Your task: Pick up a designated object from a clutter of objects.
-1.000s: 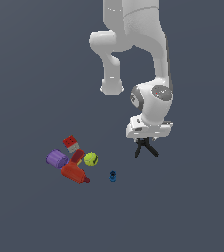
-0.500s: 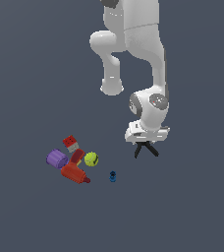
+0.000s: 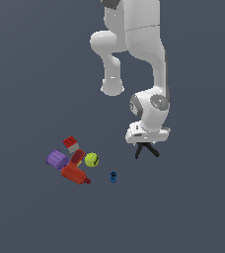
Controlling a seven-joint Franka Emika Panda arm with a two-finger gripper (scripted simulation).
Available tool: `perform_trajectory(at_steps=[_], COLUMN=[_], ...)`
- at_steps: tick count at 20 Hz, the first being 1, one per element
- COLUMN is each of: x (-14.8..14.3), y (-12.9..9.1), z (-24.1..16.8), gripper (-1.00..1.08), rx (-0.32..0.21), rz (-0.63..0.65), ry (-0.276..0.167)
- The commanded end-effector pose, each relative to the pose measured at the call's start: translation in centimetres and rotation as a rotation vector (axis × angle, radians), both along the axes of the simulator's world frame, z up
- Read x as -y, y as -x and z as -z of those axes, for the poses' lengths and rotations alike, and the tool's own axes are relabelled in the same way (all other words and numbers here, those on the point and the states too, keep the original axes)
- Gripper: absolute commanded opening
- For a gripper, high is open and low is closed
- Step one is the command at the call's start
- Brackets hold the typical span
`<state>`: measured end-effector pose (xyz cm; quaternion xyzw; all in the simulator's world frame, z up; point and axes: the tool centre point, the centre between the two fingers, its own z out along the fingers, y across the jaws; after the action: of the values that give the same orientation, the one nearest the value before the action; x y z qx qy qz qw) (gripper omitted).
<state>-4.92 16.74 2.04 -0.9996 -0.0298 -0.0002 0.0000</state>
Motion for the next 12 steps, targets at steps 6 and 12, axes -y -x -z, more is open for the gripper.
perform_trajectory(at_steps=[6,12], x=[-0.1,0.8], y=[-0.1,-0.9], z=[-0.4,-2.4], gripper=[-1.0,-1.0], rx=[0.003,0.003], rz=[-0.004,-0.004], ry=[-0.002,-0.002])
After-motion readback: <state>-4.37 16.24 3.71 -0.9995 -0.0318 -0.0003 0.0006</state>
